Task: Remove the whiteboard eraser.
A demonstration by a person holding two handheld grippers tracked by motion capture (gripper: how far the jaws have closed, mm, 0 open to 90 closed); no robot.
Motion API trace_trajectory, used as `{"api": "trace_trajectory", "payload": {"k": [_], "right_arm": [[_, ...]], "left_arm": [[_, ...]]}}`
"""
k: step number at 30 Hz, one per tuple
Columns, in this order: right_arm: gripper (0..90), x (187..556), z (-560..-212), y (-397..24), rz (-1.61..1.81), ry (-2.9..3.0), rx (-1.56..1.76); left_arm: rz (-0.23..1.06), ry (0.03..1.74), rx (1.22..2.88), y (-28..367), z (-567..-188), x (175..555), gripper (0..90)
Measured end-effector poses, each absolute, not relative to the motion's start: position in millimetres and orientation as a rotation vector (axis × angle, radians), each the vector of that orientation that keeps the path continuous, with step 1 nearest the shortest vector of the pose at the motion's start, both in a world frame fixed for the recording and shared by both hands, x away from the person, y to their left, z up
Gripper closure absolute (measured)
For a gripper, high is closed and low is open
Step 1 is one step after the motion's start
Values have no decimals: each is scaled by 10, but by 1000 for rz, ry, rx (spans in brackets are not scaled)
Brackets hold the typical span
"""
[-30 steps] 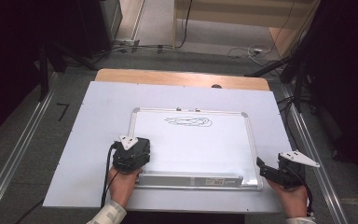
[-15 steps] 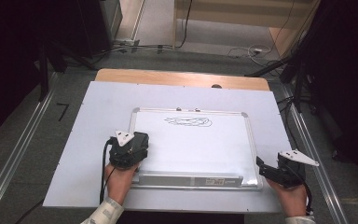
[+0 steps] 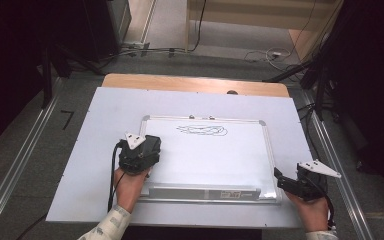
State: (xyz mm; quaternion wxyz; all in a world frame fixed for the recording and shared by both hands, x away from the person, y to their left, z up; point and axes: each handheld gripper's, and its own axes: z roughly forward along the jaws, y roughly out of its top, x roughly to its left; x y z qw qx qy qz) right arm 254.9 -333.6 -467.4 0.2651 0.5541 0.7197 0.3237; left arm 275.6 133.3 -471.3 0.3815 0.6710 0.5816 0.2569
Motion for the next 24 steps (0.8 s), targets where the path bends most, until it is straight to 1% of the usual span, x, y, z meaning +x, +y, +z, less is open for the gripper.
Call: {"api": "trace_trajectory", "payload": {"k": [16,24], "right_arm": [[159,2554,-4670,-3308,875,1950,1487],[159,2544,-4665,-3313,882,1950,1486]], "left_arm": [[664,1488,1691,1340,-4715,2799,407],[663,1490,1709,1339,-4733,2836,407]]}}
